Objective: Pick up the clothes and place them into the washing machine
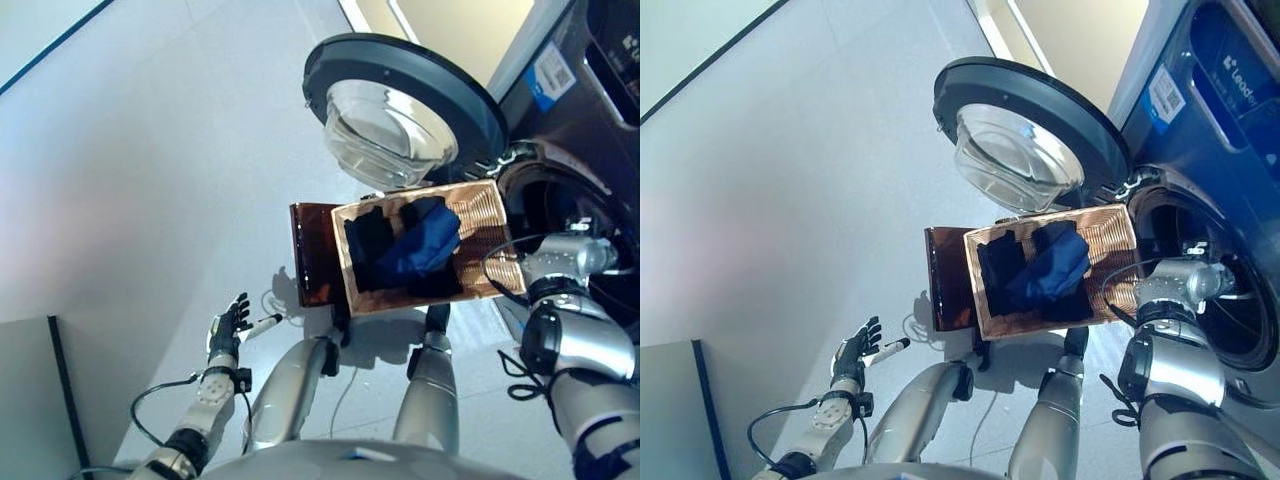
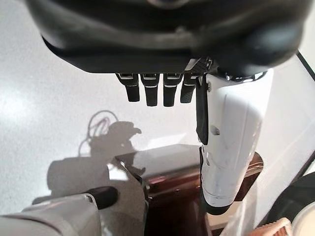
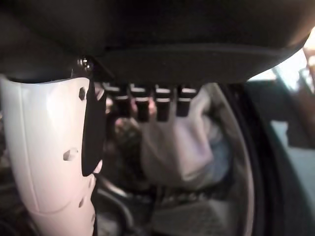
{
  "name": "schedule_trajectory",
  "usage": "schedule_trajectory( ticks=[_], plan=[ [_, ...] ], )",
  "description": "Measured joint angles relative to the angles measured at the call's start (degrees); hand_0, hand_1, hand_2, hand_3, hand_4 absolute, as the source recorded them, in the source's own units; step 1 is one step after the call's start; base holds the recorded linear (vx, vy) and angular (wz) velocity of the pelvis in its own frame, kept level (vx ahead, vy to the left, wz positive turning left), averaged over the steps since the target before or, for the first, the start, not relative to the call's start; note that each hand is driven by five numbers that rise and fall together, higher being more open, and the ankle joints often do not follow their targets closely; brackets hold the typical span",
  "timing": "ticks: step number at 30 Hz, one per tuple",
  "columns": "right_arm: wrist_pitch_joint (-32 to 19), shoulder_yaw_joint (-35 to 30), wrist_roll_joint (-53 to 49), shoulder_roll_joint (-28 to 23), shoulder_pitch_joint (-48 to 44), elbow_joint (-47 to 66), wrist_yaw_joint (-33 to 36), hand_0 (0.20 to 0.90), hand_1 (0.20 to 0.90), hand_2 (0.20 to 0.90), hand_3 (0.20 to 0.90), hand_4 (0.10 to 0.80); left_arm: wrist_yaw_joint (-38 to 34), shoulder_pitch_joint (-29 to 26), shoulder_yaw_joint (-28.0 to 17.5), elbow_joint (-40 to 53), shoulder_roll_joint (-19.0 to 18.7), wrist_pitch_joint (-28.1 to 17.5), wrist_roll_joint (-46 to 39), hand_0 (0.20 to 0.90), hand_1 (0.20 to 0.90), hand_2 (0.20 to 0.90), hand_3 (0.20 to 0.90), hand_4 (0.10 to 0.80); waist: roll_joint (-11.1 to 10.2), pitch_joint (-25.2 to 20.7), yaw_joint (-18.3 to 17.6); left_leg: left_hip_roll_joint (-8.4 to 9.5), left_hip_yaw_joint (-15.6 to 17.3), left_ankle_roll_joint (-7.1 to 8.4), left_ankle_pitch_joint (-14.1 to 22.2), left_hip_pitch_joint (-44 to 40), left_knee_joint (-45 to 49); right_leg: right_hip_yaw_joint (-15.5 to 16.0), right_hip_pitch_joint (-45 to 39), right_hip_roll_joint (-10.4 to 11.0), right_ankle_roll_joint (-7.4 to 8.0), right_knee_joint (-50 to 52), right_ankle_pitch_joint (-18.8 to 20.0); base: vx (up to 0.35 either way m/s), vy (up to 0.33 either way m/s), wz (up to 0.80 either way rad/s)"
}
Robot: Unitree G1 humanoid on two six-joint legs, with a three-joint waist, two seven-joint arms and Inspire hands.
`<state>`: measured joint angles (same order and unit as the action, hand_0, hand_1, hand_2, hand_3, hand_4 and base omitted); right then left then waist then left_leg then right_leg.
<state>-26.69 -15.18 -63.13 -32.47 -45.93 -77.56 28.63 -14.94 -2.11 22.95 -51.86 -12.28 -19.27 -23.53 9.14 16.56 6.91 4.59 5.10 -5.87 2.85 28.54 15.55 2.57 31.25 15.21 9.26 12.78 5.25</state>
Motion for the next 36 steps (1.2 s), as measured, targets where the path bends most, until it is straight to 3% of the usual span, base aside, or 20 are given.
schedule_trajectory(
  ticks=[1,3,7,8,15,17,19,22,26,32,36],
  plan=[
    [0.0,0.0,0.0,0.0,0.0,0.0,0.0,0.900,0.900,0.900,0.900,0.800,0.0,0.0,0.0,0.0,0.0,0.0,0.0,0.900,0.900,0.900,0.900,0.800,0.0,0.0,0.0,0.00,0.0,0.00,0.0,0.0,0.0,0.0,0.0,0.0,0.00,0.0,0.0,-0.013,-0.044,0.00],
    [5.8,8.7,7.4,1.9,1.7,-2.3,-2.6,0.900,0.900,0.900,0.900,0.800,0.0,-0.4,-0.9,-0.4,0.0,0.2,0.4,0.900,0.900,0.900,0.900,0.800,-2.4,0.1,-0.5,-0.14,-0.2,0.28,-0.2,-0.2,0.0,0.2,-0.4,-0.2,-0.47,0.0,-0.2,-0.001,-0.051,0.03],
    [7.2,8.2,8.7,7.2,3.6,-2.1,-3.9,0.900,0.900,0.900,0.900,0.800,0.0,-0.4,-2.2,-0.2,0.0,0.2,0.8,0.900,0.900,0.900,0.900,0.800,-4.7,-0.5,-1.2,-0.52,-0.7,0.55,-0.4,-0.2,0.3,1.3,-1.0,-0.3,-0.79,-0.3,-0.1,0.014,-0.053,0.06],
    [8.5,9.5,9.2,10.5,5.2,-2.0,-4.8,0.900,0.900,0.900,0.900,0.800,0.0,-0.6,-2.2,0.0,0.1,0.2,0.9,0.900,0.900,0.900,0.900,0.800,-5.6,-0.6,-1.1,-0.85,-1.0,0.79,-0.4,-0.2,0.3,1.5,-1.3,-0.7,-0.92,-0.4,0.0,0.010,-0.031,0.13],
    [11.9,14.4,14.9,17.7,10.7,-3.3,-6.3,0.900,0.900,0.900,0.900,0.800,0.1,-0.3,-3.2,0.3,0.3,0.5,2.6,0.900,0.900,0.900,0.900,0.800,-6.2,-0.5,0.4,-1.11,-4.0,1.42,-0.9,-1.2,0.2,4.7,-4.6,-1.1,-1.26,-1.7,0.2,0.012,-0.047,0.16],
    [12.4,20.7,20.2,18.6,11.3,-2.8,-5.4,0.900,0.900,0.900,0.900,0.800,0.1,0.0,-4.5,0.6,0.1,0.5,2.9,0.900,0.900,0.900,0.900,0.800,-7.0,-0.6,0.3,-1.09,-4.6,1.73,-0.9,-1.1,0.2,5.3,-4.8,-1.1,-1.38,-1.9,0.1,-0.012,-0.030,0.14],
    [13.3,28.7,32.8,19.4,12.8,0.5,-4.4,0.900,0.900,0.900,0.900,0.800,-0.1,0.1,-6.0,0.7,-0.1,0.5,3.8,0.900,0.900,0.900,0.900,0.800,-8.5,-0.4,0.4,-1.19,-5.2,2.03,-1.0,-0.9,0.2,6.0,-4.9,-1.2,-1.49,-1.8,0.0,-0.001,-0.036,0.12],
    [13.4,31.0,41.8,20.0,14.8,6.7,-4.2,0.900,0.900,0.900,0.900,0.800,-0.5,0.7,-6.6,0.7,-0.5,0.5,4.9,0.900,0.900,0.900,0.900,0.800,-10.0,-0.5,0.5,-1.25,-5.3,2.06,-1.0,-0.9,0.2,6.1,-5.0,-1.3,-1.64,-1.9,-0.1,0.000,-0.010,0.02],
    [14.9,36.1,50.0,19.2,17.7,15.3,-2.1,0.900,0.900,0.900,0.900,0.800,-1.7,0.6,-7.2,0.6,-1.3,0.2,5.4,0.900,0.900,0.900,0.900,0.800,-11.8,-0.5,0.1,-1.38,-5.4,2.09,-1.0,-0.4,0.3,6.2,-4.8,-1.5,-1.71,-2.1,-0.1,-0.004,-0.008,0.02],
    [18.3,52.2,86.6,6.9,21.1,29.5,-1.0,0.900,0.900,0.900,0.900,0.800,-3.6,0.4,-8.2,-0.2,-2.4,-0.8,9.1,0.900,0.900,0.900,0.900,0.800,-13.2,0.0,0.2,-1.74,-5.6,2.09,-1.1,-0.1,0.4,6.4,-4.8,-1.8,-1.72,-2.2,-0.1,0.001,-0.013,0.01],
    [21.4,55.2,101.4,4.8,19.5,28.7,-1.0,0.900,0.900,0.900,0.900,0.800,-3.9,0.3,-8.2,-0.3,-2.6,-1.2,11.5,0.900,0.900,0.900,0.900,0.800,-13.3,0.1,0.3,-1.97,-5.9,2.35,-1.1,-0.1,0.2,6.6,-4.7,-2.1,-1.75,-2.2,-0.1,0.000,0.000,0.00]
  ],
)
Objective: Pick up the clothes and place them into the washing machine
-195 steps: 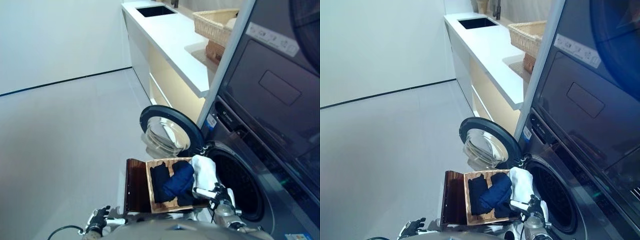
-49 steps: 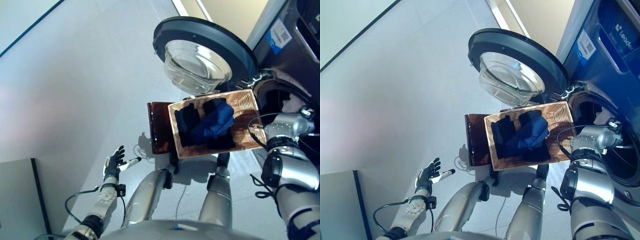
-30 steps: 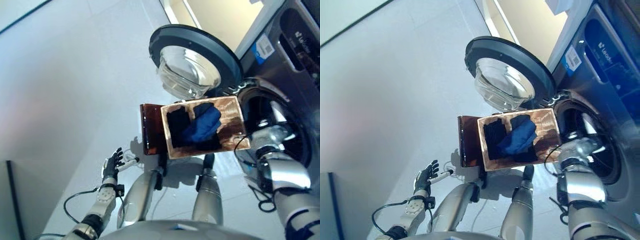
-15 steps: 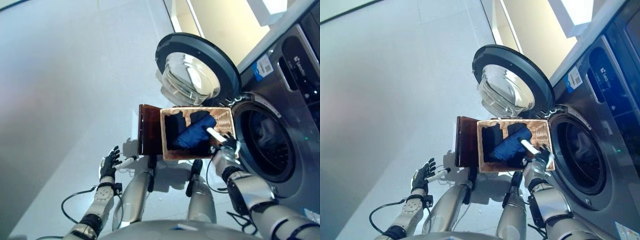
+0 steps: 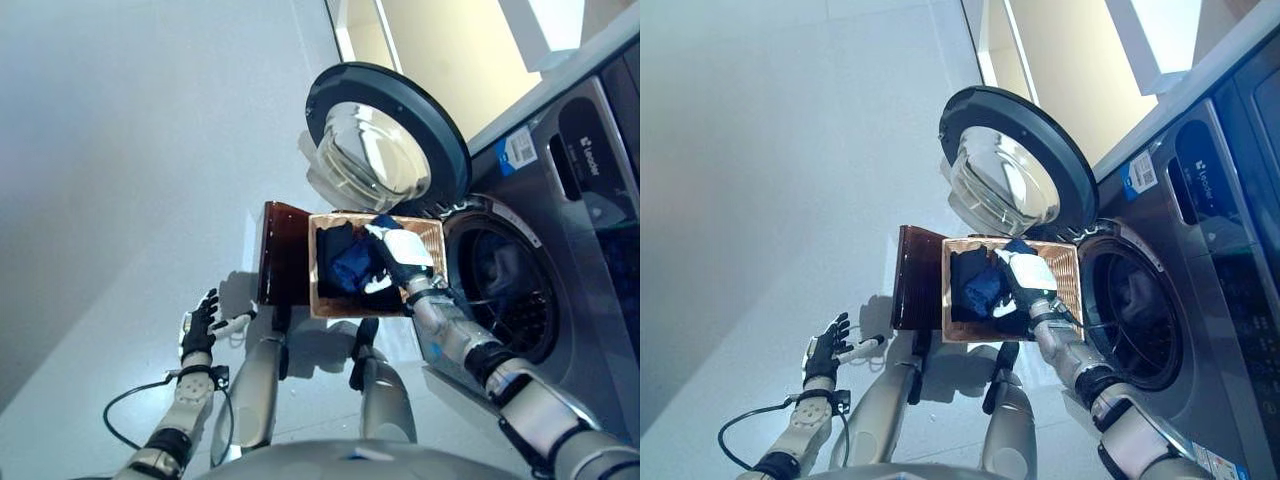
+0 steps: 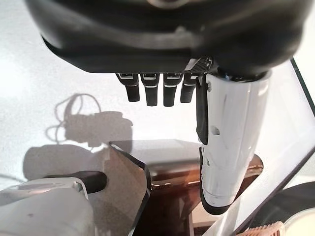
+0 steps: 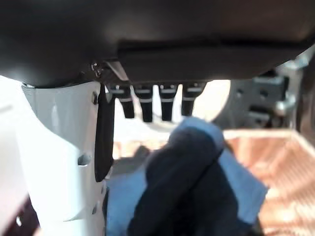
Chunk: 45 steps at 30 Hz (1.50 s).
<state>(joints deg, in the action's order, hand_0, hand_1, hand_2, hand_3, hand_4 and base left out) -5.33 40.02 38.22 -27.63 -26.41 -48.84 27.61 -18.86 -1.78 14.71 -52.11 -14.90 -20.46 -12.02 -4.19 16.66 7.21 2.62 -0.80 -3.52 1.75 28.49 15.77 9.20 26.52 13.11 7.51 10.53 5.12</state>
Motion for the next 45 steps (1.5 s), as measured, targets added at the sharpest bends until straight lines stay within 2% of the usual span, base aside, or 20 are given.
schedule_trajectory(
  ticks=[5,13,19,29,32,37,45],
  plan=[
    [2.9,1.2,6.3,0.3,-0.8,-2.8,-0.1,0.900,0.900,0.900,0.900,0.800,-0.2,-0.3,0.1,0.2,0.0,0.0,0.4,0.900,0.900,0.900,0.900,0.800,0.0,0.0,0.0,-0.02,0.0,-0.03,-0.1,0.1,-0.4,0.1,0.0,0.0,-0.15,-0.6,0.1,0.000,0.000,0.00],
    [5.5,2.7,8.6,1.7,-4.5,-7.2,0.3,0.900,0.900,0.900,0.900,0.800,-1.6,-2.4,0.1,0.2,0.2,0.0,0.3,0.900,0.900,0.900,0.900,0.800,0.9,1.6,0.1,-0.10,0.0,-0.09,-0.3,0.1,-0.8,0.1,0.1,-0.1,-0.14,-0.8,0.1,0.000,0.000,0.00],
    [6.7,2.9,8.6,2.7,-8.4,-10.8,1.4,0.900,0.900,0.900,0.900,0.800,-2.0,-2.5,0.1,0.3,0.7,0.0,0.1,0.900,0.900,0.900,0.900,0.800,2.8,2.9,0.8,-0.17,-0.2,-0.02,-0.3,0.1,-0.9,0.3,0.1,-0.2,-0.14,-0.7,0.1,0.000,0.000,0.00],
    [8.0,3.3,8.6,3.1,-14.3,-13.5,2.6,0.900,0.900,0.900,0.900,0.800,-2.6,-3.4,0.1,0.9,0.5,0.0,-0.2,0.900,0.900,0.900,0.900,0.800,3.1,3.2,1.7,-0.34,-0.7,0.37,-0.7,2.0,-0.8,1.1,2.0,-0.3,-0.35,0.2,-0.1,0.002,-0.001,0.03],
    [8.1,4.7,8.5,4.3,-16.1,-17.6,3.6,0.900,0.900,0.900,0.900,0.800,-2.7,-3.8,0.4,1.2,0.5,0.0,-0.2,0.900,0.900,0.900,0.900,0.800,3.4,3.4,1.8,-0.45,-1.2,0.59,-0.9,2.2,-0.8,1.4,2.1,-0.4,-0.78,0.5,-0.4,0.016,0.000,0.04],
    [9.5,5.4,8.5,4.4,-16.8,-20.1,3.6,0.900,0.900,0.900,0.900,0.800,-2.8,-4.4,2.0,2.8,0.5,0.0,-0.3,0.900,0.900,0.900,0.900,0.800,3.8,3.7,3.2,-0.65,-1.5,1.16,-1.1,3.6,-0.8,2.0,4.1,-0.4,-1.61,2.3,-1.3,0.011,0.006,0.05],
    [10.4,5.5,8.5,4.2,-18.5,-20.8,3.6,0.900,0.900,0.900,0.900,0.800,-4.3,-5.1,2.1,4.8,0.4,0.0,-1.3,0.900,0.900,0.900,0.900,0.800,4.4,4.9,3.2,-0.80,-2.1,1.37,-1.9,5.3,-0.8,2.1,6.5,-0.4,-1.70,4.3,-1.9,-0.001,0.004,0.01]
  ],
)
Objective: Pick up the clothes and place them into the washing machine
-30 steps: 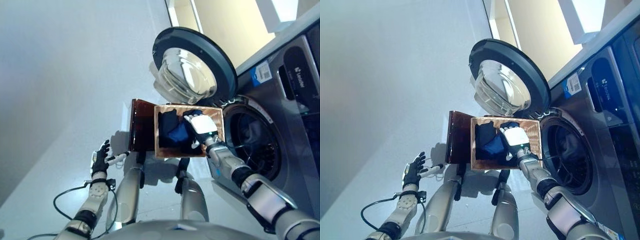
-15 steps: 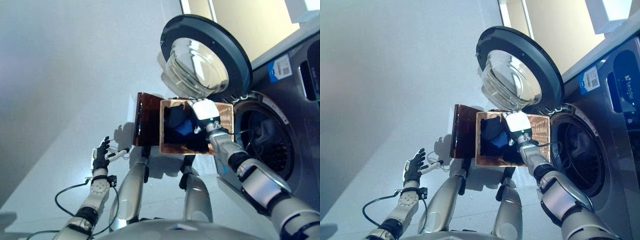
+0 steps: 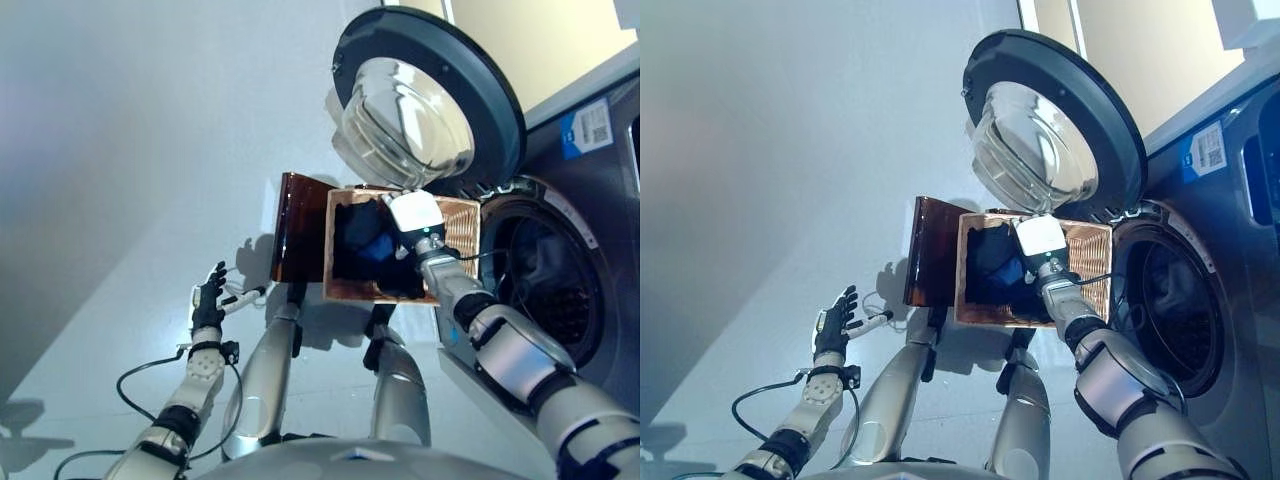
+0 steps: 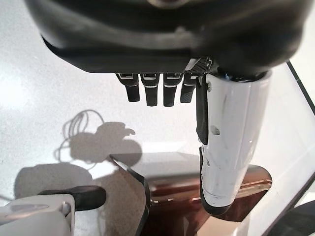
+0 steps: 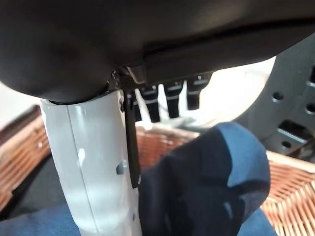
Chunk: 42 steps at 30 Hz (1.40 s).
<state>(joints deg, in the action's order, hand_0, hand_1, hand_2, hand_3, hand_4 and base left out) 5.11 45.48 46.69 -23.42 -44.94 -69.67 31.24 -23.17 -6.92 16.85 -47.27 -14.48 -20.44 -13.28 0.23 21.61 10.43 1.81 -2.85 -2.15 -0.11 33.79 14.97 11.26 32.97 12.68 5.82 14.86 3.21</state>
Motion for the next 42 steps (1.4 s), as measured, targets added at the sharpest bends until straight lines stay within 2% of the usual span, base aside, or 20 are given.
schedule_trajectory(
  ticks=[5,8,9,10,12,14,15,22,29,34,37,42],
  plan=[
    [0.1,0.0,0.0,-0.1,-1.8,-1.9,0.0,0.900,0.900,0.900,0.900,0.800,-0.8,-1.1,-0.2,0.6,0.1,0.0,0.0,0.900,0.900,0.900,0.900,0.800,0.5,0.5,-0.1,0.01,-0.3,0.44,0.2,2.3,0.7,0.1,2.7,0.3,-0.50,2.2,-1.4,0.043,-0.002,0.04],
    [0.0,0.1,0.0,0.0,-2.2,-3.0,0.1,0.900,0.900,0.900,0.900,0.800,-1.7,-1.7,-0.6,1.0,0.0,0.0,-0.1,0.900,0.900,0.900,0.900,0.800,0.6,0.5,0.1,0.38,-0.6,0.42,-0.1,2.8,1.0,0.0,3.9,0.5,-0.30,4.2,-2.1,-0.006,0.016,0.10],
    [0.0,0.0,0.0,0.0,-2.3,-3.0,0.1,0.862,0.862,0.862,0.862,0.773,-2.0,-1.7,-0.7,1.0,0.0,0.0,-0.2,0.900,0.900,0.900,0.900,0.800,0.6,0.5,0.2,0.16,-0.6,0.53,-0.1,2.8,1.1,0.0,4.0,0.5,-0.54,4.6,-2.3,0.000,0.000,0.00],
    [0.0,0.0,0.0,0.0,-2.3,-3.0,0.2,0.527,0.527,0.527,0.527,0.533,-2.0,-1.8,-0.8,1.0,0.0,0.0,-0.1,0.900,0.900,0.900,0.900,0.800,0.6,0.5,0.3,0.14,-0.6,0.63,0.1,2.9,1.2,0.0,4.4,0.6,-0.50,5.2,-2.6,0.000,0.000,0.00],
    [0.0,0.0,0.0,0.0,-2.5,-2.8,0.3,0.389,0.389,0.389,0.389,0.435,-2.0,-1.9,-0.9,1.2,0.0,0.0,-0.1,0.900,0.900,0.900,0.900,0.800,0.6,0.5,0.2,0.00,-0.6,0.66,0.1,3.1,1.6,-0.4,4.7,0.5,-0.67,5.7,-2.7,0.005,0.005,-0.02],
    [0.1,0.0,0.0,0.0,-2.5,-3.0,0.3,0.310,0.310,0.310,0.310,0.378,-2.0,-2.0,-0.9,1.5,0.0,-0.1,-0.1,0.900,0.900,0.900,0.900,0.800,0.7,0.5,0.2,-0.02,-0.6,0.71,0.1,3.3,1.8,-0.4,4.9,0.5,-0.68,5.9,-2.8,0.000,0.000,0.00],
    [0.2,0.0,0.1,0.0,-2.5,-3.2,0.2,0.200,0.200,0.200,0.200,0.300,-2.0,-2.0,-0.8,1.6,0.0,-0.1,-0.1,0.900,0.900,0.900,0.900,0.800,0.7,0.5,0.2,-0.03,-0.6,0.73,0.1,3.5,1.9,-0.4,5.2,0.5,-0.69,6.0,-2.8,0.000,0.000,0.00],
    [2.3,0.1,0.2,0.0,-2.5,-4.8,0.1,0.200,0.200,0.200,0.200,0.300,-2.3,-2.0,-0.9,1.7,0.0,0.0,0.0,0.900,0.900,0.900,0.900,0.800,1.0,0.4,1.5,0.04,-0.6,0.81,-0.1,3.7,1.9,-0.8,5.6,0.6,-0.69,6.2,-2.7,0.000,0.000,0.00],
    [2.4,0.0,0.2,-0.1,-2.5,-5.6,0.2,0.200,0.200,0.200,0.200,0.300,-2.5,-1.8,-0.8,1.4,0.0,0.0,0.1,0.900,0.900,0.900,0.900,0.800,1.6,0.2,1.6,0.63,-0.7,0.80,-0.6,3.6,1.7,-0.3,5.6,0.9,-0.59,6.8,-2.8,-0.033,0.012,0.04],
    [2.4,-1.3,-0.1,-0.7,-2.6,-5.2,0.4,0.200,0.200,0.200,0.200,0.300,-2.5,-1.8,-0.9,1.4,0.0,0.0,0.1,0.900,0.900,0.900,0.900,0.800,1.9,0.0,1.6,0.30,0.1,0.60,-0.8,3.1,1.7,-1.0,5.4,1.0,-0.69,6.7,-2.6,0.007,0.012,-0.04],
    [2.1,-3.6,-3.0,-1.1,-2.5,-3.2,1.1,0.200,0.200,0.200,0.200,0.300,-2.5,-1.4,-0.9,1.2,0.0,0.0,0.1,0.900,0.900,0.900,0.900,0.800,2.0,0.1,1.4,0.10,1.1,0.34,-1.1,1.3,0.7,-1.4,3.8,0.7,-0.79,4.9,-1.5,0.006,0.030,-0.17],
    [0.7,-11.3,-11.5,-2.9,-1.8,1.6,3.6,0.200,0.200,0.200,0.200,0.300,-2.5,-1.0,-0.9,1.5,0.0,-0.1,0.0,0.900,0.900,0.900,0.900,0.800,3.2,-0.3,0.7,0.11,1.9,-0.01,-1.3,-0.9,-0.6,-2.6,1.5,0.4,-0.67,2.3,-0.1,0.005,0.013,-0.12]
  ],
)
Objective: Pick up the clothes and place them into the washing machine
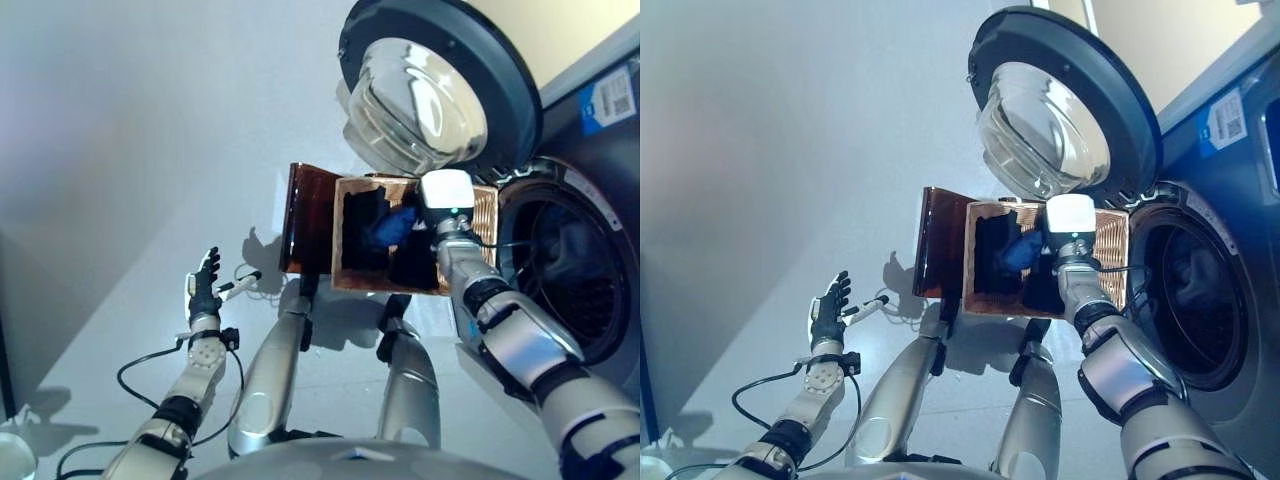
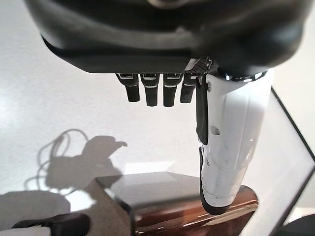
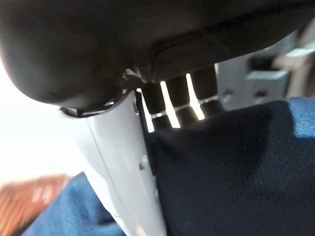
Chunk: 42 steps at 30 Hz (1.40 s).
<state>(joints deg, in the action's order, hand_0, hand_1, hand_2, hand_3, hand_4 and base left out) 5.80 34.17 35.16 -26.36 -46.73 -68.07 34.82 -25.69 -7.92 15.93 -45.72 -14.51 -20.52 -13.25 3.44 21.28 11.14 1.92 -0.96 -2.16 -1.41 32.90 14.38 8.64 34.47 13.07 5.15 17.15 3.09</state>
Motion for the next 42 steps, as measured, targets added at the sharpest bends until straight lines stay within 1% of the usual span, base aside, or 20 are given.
schedule_trajectory(
  ticks=[2,4,5,7,8,9,11,12,14,15,16,17,18,23,26,28,32,36,39,42],
  plan=[
    [-2.2,-5.6,-4.5,-1.0,1.9,5.9,0.8,0.200,0.200,0.200,0.200,0.300,-0.3,0.8,-0.2,0.1,-0.1,0.0,-0.2,0.900,0.900,0.900,0.900,0.800,0.1,-0.1,-0.6,0.04,0.7,-0.20,-0.2,-0.6,-0.6,-0.2,-0.3,0.0,0.11,-0.9,0.6,0.010,0.013,-0.09],
    [-3.5,-7.2,-8.3,-0.8,2.2,7.2,1.4,0.200,0.200,0.200,0.200,0.300,-0.4,1.4,-0.1,-0.1,-0.1,0.0,-0.2,0.900,0.900,0.900,0.900,0.800,0.1,-0.1,-1.1,0.04,0.9,-0.42,-0.4,-1.0,-0.8,-0.2,-0.8,0.0,0.11,-1.6,1.0,0.012,0.015,-0.12],
    [-4.7,-11.4,-12.1,-0.3,3.6,8.6,1.5,0.200,0.200,0.200,0.200,0.300,-0.4,1.6,-0.1,-0.1,0.1,0.0,-0.3,0.900,0.900,0.900,0.900,0.800,0.1,-0.1,-1.1,0.06,1.1,-0.44,-0.4,-1.5,-1.0,-0.3,-1.4,-0.1,0.29,-2.0,1.2,0.009,0.016,-0.05],
    [-6.5,-15.5,-18.1,0.9,5.8,10.5,2.7,0.200,0.200,0.200,0.200,0.300,-0.4,1.7,-0.1,0.0,0.1,0.0,-0.7,0.900,0.900,0.900,0.900,0.800,0.2,-0.1,-1.8,0.02,1.1,-0.44,-0.4,-1.9,-1.1,-0.3,-2.1,-0.2,0.38,-2.5,1.3,0.000,0.000,0.00],
    [-9.0,-18.4,-23.4,2.4,8.0,11.3,2.8,0.200,0.200,0.200,0.200,0.300,-0.4,2.0,-0.1,-0.3,0.1,0.0,-1.0,0.900,0.900,0.900,0.900,0.800,0.0,-0.3,-2.2,0.00,1.2,-0.44,-0.3,-2.4,-1.5,-0.3,-2.4,-0.2,0.49,-2.6,1.4,0.011,-0.006,-0.05],
    [-10.4,-19.0,-26.8,3.2,9.7,10.9,2.7,0.200,0.200,0.200,0.200,0.300,-0.4,2.2,0.0,-0.4,0.1,0.0,-1.0,0.900,0.900,0.900,0.900,0.800,0.0,-0.3,-2.7,-0.02,1.5,-0.50,-0.3,-2.5,-1.5,-0.6,-2.2,-0.2,0.49,-2.6,1.4,0.018,-0.006,-0.12],
    [-13.5,-23.7,-33.8,6.6,12.7,11.0,2.7,0.200,0.200,0.200,0.200,0.300,-0.4,2.6,-0.1,-0.4,0.3,0.0,-1.0,0.900,0.900,0.900,0.900,0.800,0.1,-0.3,-2.7,-0.01,2.0,-0.58,-0.2,-2.8,-1.6,-1.0,-2.2,-0.3,0.54,-2.6,1.4,0.011,0.001,-0.14],
    [-13.7,-24.6,-36.6,7.9,14.0,10.8,2.7,0.200,0.200,0.200,0.200,0.300,-0.3,2.6,0.0,-0.4,0.3,0.1,-1.0,0.900,0.900,0.900,0.900,0.800,0.0,-0.3,-2.9,-0.02,2.1,-0.58,-0.2,-2.9,-1.6,-1.2,-2.1,-0.3,0.64,-2.6,1.4,0.008,-0.003,-0.10],
    [-17.5,-27.7,-45.5,11.3,17.3,9.9,2.0,0.200,0.200,0.200,0.200,0.300,-0.3,2.6,-0.1,-1.0,0.6,0.0,-1.0,0.900,0.900,0.900,0.900,0.800,0.1,-0.4,-3.8,-0.02,2.3,-0.60,-0.1,-3.1,-1.6,-1.5,-2.3,-0.4,0.46,-2.6,1.3,0.009,-0.002,-0.06],
    [-18.3,-28.6,-48.3,13.0,17.8,9.4,1.8,0.200,0.200,0.200,0.200,0.300,-0.2,2.5,-0.1,-1.6,0.7,0.0,-1.0,0.900,0.900,0.900,0.900,0.800,0.1,-0.4,-4.2,-0.03,2.4,-0.60,-0.1,-3.2,-1.6,-1.6,-2.3,-0.4,0.46,-2.6,1.3,0.012,0.015,-0.10],
    [-19.3,-30.4,-54.5,15.0,18.7,8.0,1.6,0.200,0.200,0.200,0.200,0.300,0.0,2.5,-0.1,-2.3,1.1,0.1,-1.0,0.900,0.900,0.900,0.900,0.800,0.1,-0.4,-4.6,-0.01,2.5,-0.63,0.0,-3.4,-1.6,-1.8,-2.4,-0.3,0.35,-2.7,1.5,0.011,0.017,-0.11],
    [-19.8,-30.9,-57.2,15.5,19.4,8.0,1.0,0.200,0.200,0.200,0.200,0.300,0.2,2.5,-0.1,-2.2,1.3,0.1,-1.0,0.900,0.900,0.900,0.900,0.800,0.2,-0.5,-4.6,0.00,2.5,-0.47,0.1,-3.4,-1.6,-1.8,-2.4,-0.3,0.30,-2.8,1.6,0.015,0.025,-0.10],
    [-22.7,-32.0,-63.0,17.5,21.0,8.0,-0.7,0.200,0.200,0.200,0.200,0.300,0.3,2.5,-0.1,-2.1,1.5,0.0,-1.1,0.900,0.900,0.900,0.900,0.800,0.3,-0.6,-4.8,-0.04,2.6,-0.43,0.1,-3.4,-1.6,-1.8,-2.4,-0.4,0.30,-2.9,1.6,0.000,0.000,0.00],
    [-29.4,-36.1,-80.4,23.5,22.3,8.4,-5.9,0.200,0.200,0.200,0.200,0.300,0.7,2.6,0.0,-2.2,2.6,0.0,-1.3,0.900,0.900,0.900,0.900,0.800,0.7,-0.9,-5.6,0.00,3.0,-0.41,0.2,-3.5,-1.4,-2.0,-2.7,-0.3,0.24,-3.7,1.6,0.002,0.020,-0.04],
    [-34.4,-38.7,-93.2,25.9,22.2,8.5,-11.3,0.200,0.200,0.200,0.200,0.300,0.9,2.9,0.7,-2.4,3.4,0.0,-3.8,0.900,0.900,0.900,0.900,0.800,1.3,-1.6,-5.6,0.08,3.6,-0.66,0.3,-3.6,-1.1,-2.5,-3.0,-0.3,0.51,-4.8,1.4,0.005,0.029,-0.07],
    [-36.8,-40.3,-99.6,27.5,21.5,8.5,-13.2,0.200,0.200,0.200,0.200,0.300,1.8,3.3,1.1,-2.6,4.0,0.0,-5.6,0.900,0.900,0.900,0.900,0.800,1.9,-2.2,-5.6,0.25,4.0,-0.83,0.4,-3.6,-1.1,-2.9,-3.1,-0.2,0.60,-5.3,1.5,-0.004,0.024,-0.07],
    [-37.6,-41.8,-104.3,27.9,21.8,7.6,-13.6,0.200,0.200,0.200,0.200,0.300,3.1,3.9,1.3,-3.2,5.1,-0.2,-7.0,0.900,0.900,0.900,0.900,0.800,3.0,-3.2,-5.7,0.82,4.0,-1.04,0.5,-3.6,-1.2,-3.1,-3.1,0.3,0.81,-5.3,1.7,-0.002,0.007,0.02],
    [-38.7,-44.5,-105.4,27.9,20.8,5.7,-13.3,0.200,0.200,0.200,0.200,0.300,3.2,4.1,2.5,-4.8,5.2,-0.2,-8.4,0.900,0.900,0.900,0.900,0.800,3.3,-3.7,-5.7,0.92,3.9,-1.18,0.6,-3.6,-1.2,-3.1,-3.2,0.3,0.79,-5.2,2.0,0.000,0.000,0.00],
    [-39.1,-47.4,-105.4,26.3,18.7,4.7,-11.8,0.200,0.200,0.200,0.200,0.300,3.7,4.5,3.1,-4.9,5.2,-0.2,-8.5,0.900,0.900,0.900,0.900,0.800,3.6,-3.9,-5.5,0.95,3.9,-1.21,0.6,-3.6,-1.3,-3.1,-3.2,0.4,0.79,-5.2,2.0,0.000,0.000,0.00],
    [-39.6,-50.4,-105.2,22.7,14.8,4.1,-9.3,0.200,0.200,0.200,0.200,0.300,4.6,5.7,3.1,-4.5,4.9,-0.9,-8.4,0.900,0.900,0.900,0.900,0.800,4.1,-4.5,-5.4,1.06,3.9,-1.34,0.5,-3.6,-1.6,-3.2,-3.2,0.5,1.03,-5.4,2.1,0.011,0.000,0.00]
  ],
)
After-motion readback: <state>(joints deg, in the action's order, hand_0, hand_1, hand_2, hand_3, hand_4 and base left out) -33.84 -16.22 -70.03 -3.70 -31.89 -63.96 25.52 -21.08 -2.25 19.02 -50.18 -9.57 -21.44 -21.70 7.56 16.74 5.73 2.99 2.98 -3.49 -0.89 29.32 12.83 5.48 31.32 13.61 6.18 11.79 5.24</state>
